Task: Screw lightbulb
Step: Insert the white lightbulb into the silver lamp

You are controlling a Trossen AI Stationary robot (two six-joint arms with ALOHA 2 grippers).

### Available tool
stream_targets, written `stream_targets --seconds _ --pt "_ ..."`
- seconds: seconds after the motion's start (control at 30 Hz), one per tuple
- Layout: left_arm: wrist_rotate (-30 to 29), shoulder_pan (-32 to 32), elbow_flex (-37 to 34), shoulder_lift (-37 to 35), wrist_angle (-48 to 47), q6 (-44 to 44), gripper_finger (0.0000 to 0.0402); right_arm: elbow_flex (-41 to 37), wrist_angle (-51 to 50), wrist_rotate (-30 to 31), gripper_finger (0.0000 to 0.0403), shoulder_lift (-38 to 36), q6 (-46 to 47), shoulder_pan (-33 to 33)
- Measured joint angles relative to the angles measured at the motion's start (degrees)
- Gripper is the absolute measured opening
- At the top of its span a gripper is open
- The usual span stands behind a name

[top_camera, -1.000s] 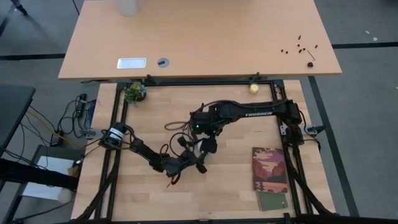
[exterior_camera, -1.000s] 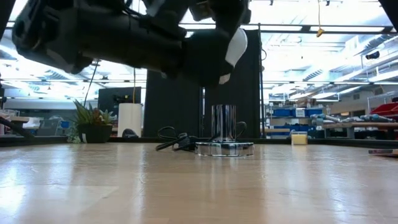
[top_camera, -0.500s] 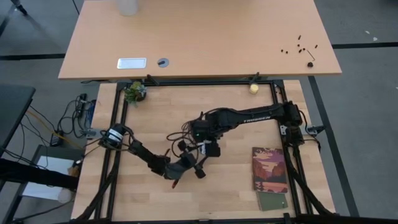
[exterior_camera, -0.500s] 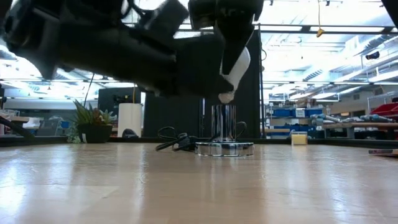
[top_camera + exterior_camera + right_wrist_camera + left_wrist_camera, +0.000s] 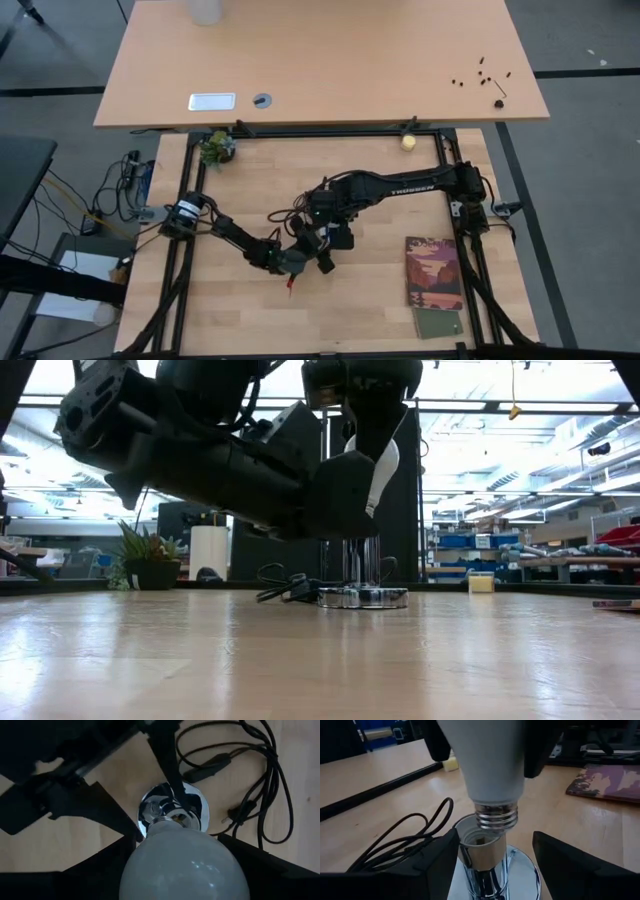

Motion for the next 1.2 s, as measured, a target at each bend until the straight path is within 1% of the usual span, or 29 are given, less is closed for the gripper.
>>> stream_targets --seconds 0.2,0.23,0.37,0.47,0.53,0.6,0.7,0.77,0.83,0.93,0.97,1.1,1.2 --pt "0.88 -0.67 -0.04 0.09 3.8 2.2 0.0267 0.0 0.55 0.01 0.0279 0.0 -0.83 -0.71" --pt "0.02 -1.4 -0.04 0.2 5.14 3.85 0.0267 0.0 0.53 -0.03 0.0279 0.0 -0.98 -0.89" --pt "-7.19 -3.67 -0.02 0.17 7.75 8.11 0.0266 0.0 0.32 0.09 0.0279 0.0 -1.33 -1.52" --pt "-8.42 -3.89 -0.04 0.17 7.45 7.28 0.0267 0.0 -0.26 0.09 0.0279 0.0 -2.11 -1.84" --pt "-7.0 -3.5 -0.04 0.17 6.38 5.1 0.0267 0.0 -0.73 0.07 0.0279 0.0 -2.48 -1.9" --pt "-5.98 -2.93 -0.04 0.17 3.38 1.71 0.0267 0.0 -0.85 0.07 0.0279 0.0 -2.63 -1.99" --pt "-5.59 -1.47 -0.04 0.17 -1.54 -4.13 0.0267 0.0 -0.91 0.04 0.0279 0.0 -2.9 -2.01" --pt "-5.56 -0.78 -0.07 0.17 -3.47 -6.25 0.0267 0.0 -0.8 0.02 0.0279 0.0 -3.0 -2.01" --pt "-3.93 -0.1 -0.07 0.17 -3.71 -6.73 0.0267 0.0 -0.69 0.0 0.0279 0.0 -3.06 -2.01" --pt "2.04 1.56 -0.07 0.17 -3.91 -6.69 0.0267 0.0 -0.69 -0.02 0.0279 0.0 -3.54 -2.01" --pt "3.14 2.19 -0.07 0.17 -3.96 -6.73 0.0267 0.0 -0.69 -0.02 0.0279 0.0 -3.6 -2.01" --pt "4.24 4.13 -0.03 1.02 -3.44 -6.7 0.0267 -1.28 0.94 -0.68 0.0279 -0.02 -3.73 -2.01" --pt "7.5 5.38 -0.02 2.7 -0.53 -6.27 0.0267 -3.5 1.61 -1.13 0.0279 -0.14 -4.24 -2.12"
